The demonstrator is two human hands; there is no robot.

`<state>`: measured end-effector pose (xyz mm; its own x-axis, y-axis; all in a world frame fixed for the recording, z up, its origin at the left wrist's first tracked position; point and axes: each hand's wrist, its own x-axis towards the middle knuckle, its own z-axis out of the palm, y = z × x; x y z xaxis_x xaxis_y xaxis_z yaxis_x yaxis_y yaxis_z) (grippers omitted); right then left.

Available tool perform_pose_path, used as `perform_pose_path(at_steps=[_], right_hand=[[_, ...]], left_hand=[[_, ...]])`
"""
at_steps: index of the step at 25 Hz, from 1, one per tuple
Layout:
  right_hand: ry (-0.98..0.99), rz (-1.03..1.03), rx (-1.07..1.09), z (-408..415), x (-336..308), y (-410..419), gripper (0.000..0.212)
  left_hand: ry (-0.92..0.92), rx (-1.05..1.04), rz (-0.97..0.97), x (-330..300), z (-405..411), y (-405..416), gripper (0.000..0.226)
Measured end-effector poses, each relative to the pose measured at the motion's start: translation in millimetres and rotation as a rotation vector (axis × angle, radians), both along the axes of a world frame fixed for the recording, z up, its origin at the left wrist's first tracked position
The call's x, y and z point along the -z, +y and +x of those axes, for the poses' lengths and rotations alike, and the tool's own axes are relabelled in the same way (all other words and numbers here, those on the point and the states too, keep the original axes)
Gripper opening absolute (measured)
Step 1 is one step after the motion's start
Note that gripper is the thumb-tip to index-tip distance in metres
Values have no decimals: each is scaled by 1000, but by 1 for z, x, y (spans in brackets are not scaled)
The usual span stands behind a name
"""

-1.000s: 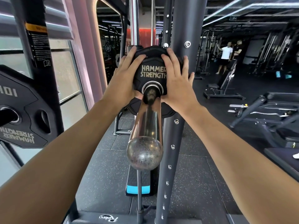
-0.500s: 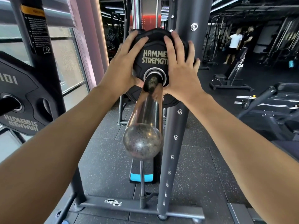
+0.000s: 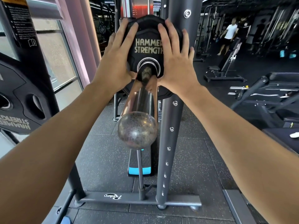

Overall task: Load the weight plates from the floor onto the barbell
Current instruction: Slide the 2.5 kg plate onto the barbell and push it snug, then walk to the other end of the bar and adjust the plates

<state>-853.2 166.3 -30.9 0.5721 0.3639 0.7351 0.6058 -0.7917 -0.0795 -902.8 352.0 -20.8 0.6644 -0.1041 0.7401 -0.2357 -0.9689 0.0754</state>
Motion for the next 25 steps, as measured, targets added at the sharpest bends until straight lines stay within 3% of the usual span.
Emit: perform_pose_path(at_steps=[2, 5, 7, 9, 12, 18, 25], right_hand=[[-9, 46, -23, -8, 9, -6, 123], [43, 84, -84, -23, 27, -29, 104], [41, 109, -93, -32, 39, -55, 88], [34, 117, -102, -39, 50, -87, 77], [43, 91, -62, -52, 68, -147, 73], [164, 19, 52, -71, 105, -281, 83], [246, -2, 162, -67, 144, -385, 84]], left_hand=[[-22, -35, -130, 15, -9, -6, 112], [-43, -261, -368, 50, -18, -25, 95], [183, -275, -453, 63, -33, -55, 71], [342, -234, -346, 76, -51, -90, 56], [194, -268, -265, 77, -81, -145, 51], [125, -61, 12, 106, -87, -261, 70], [165, 55, 125, 146, -51, -364, 76]])
